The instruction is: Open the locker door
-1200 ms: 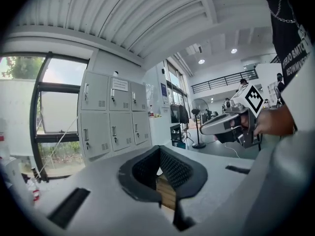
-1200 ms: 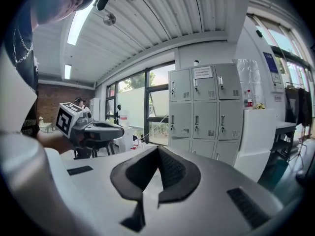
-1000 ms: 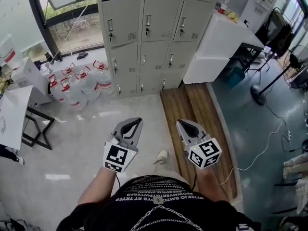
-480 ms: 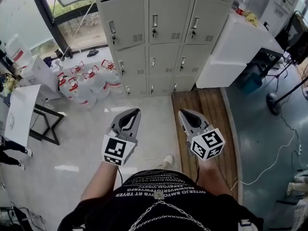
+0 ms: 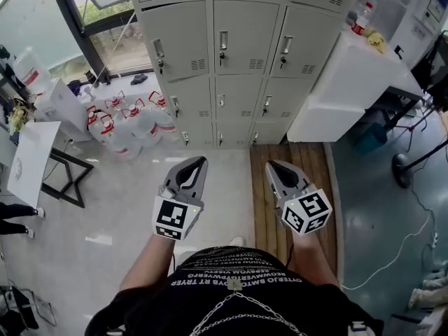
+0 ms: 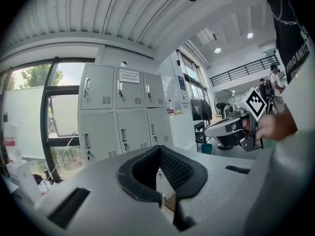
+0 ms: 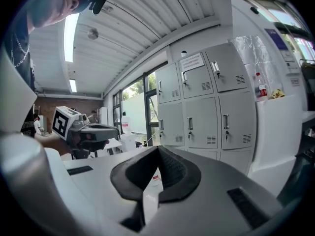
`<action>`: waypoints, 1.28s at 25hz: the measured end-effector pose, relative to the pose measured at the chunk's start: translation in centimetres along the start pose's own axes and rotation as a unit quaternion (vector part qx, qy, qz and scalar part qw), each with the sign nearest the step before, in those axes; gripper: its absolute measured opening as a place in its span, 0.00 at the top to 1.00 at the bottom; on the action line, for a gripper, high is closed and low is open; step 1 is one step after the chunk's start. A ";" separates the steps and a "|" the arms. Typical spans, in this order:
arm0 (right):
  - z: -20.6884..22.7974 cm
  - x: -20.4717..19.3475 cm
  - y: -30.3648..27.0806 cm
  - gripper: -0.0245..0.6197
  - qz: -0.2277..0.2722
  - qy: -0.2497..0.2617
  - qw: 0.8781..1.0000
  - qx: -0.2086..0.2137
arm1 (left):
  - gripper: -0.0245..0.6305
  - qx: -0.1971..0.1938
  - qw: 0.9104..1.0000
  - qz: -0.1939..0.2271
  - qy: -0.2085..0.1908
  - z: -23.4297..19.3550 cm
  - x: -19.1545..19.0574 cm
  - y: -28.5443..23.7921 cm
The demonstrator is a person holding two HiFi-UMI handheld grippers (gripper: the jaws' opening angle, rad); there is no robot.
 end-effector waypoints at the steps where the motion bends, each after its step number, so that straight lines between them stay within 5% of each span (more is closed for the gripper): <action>1: 0.6 0.1 0.0 0.97 0.001 0.001 1.000 0.005 | 0.96 0.008 1.000 0.003 -0.001 0.2 0.3 -0.5; 14: 4.3 -0.9 -0.9 0.97 0.004 -0.023 0.999 0.049 | 0.96 0.054 0.998 -0.024 -0.020 2.0 0.4 -2.1; 32: 8.0 -1.4 -5.1 0.97 -0.012 -0.038 0.999 0.017 | 0.96 -0.005 1.000 -0.020 -0.009 -1.1 -1.5 -8.3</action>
Point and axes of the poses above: the fingertips, and each gripper's own axes: y backward along the fingers, z to its right, x out of its top, the point moved 6 cm from there along y, backward along the fingers, and after that the axes turned 2 degrees about z, right-handed, at the moved point
